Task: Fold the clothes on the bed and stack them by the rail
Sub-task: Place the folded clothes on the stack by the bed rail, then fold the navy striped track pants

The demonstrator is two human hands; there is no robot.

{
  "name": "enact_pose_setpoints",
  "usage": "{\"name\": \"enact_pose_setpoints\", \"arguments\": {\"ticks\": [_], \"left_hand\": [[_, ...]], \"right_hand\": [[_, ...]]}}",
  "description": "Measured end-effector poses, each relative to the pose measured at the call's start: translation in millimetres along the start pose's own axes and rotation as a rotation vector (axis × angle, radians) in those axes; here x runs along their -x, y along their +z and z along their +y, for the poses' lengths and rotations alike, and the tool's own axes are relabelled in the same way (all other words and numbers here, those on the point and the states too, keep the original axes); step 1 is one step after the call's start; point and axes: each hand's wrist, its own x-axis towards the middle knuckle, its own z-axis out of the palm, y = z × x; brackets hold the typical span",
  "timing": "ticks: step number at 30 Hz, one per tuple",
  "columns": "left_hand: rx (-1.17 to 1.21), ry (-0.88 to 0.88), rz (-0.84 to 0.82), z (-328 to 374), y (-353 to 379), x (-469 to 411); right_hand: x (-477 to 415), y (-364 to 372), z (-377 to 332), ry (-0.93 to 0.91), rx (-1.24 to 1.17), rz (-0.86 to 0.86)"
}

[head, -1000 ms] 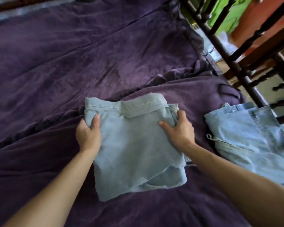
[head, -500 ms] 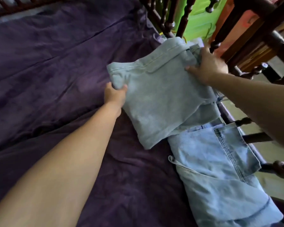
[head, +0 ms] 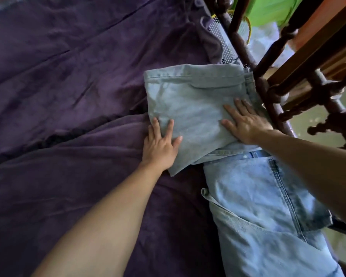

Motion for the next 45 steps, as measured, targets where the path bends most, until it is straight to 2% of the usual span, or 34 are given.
{"name": "enact_pose_setpoints", "arguments": {"ticks": [5, 9, 15, 23, 29, 34, 40, 45], "left_hand": [[0.019, 0.028, -0.109, -16.7, -18.3, 65.0], [0.05, -0.072, -0.083, -54.4, -34.3, 142.1], [0.116, -0.225, -0.058, -131.1, -50.6, 274.5], [0.145, -0.353, 0.059, -244.4, -70.8, 475.7], [0.123, -0.545, 0.098, -332.7, -80.5, 615.6], [0.185, -0.688, 0.168, -398.7, -100.1, 673.5], [0.23, -0.775, 0.214, -498.6, -124.1, 696.7], [0.237, -0.829, 0.136, -598.6, -145.6, 691.9]], "right_hand": [[39.6, -17.3, -31.6, 0.066, 0.134, 0.061], [103.3, -20.6, -85.9, -0.084, 0.082, 0.077], [208.1, 1.5, -213.3, -0.273, 0.099, 0.05], [337.2, 35.3, -384.7, -0.516, 0.143, -0.001], [415.3, 38.0, -523.6, -0.698, 0.179, -0.002], [444.0, 34.7, -630.0, -0.866, 0.258, 0.037], [432.0, 54.6, -746.6, -0.938, 0.288, -0.003], [400.8, 82.1, -838.7, -0.933, 0.222, -0.047]]}}
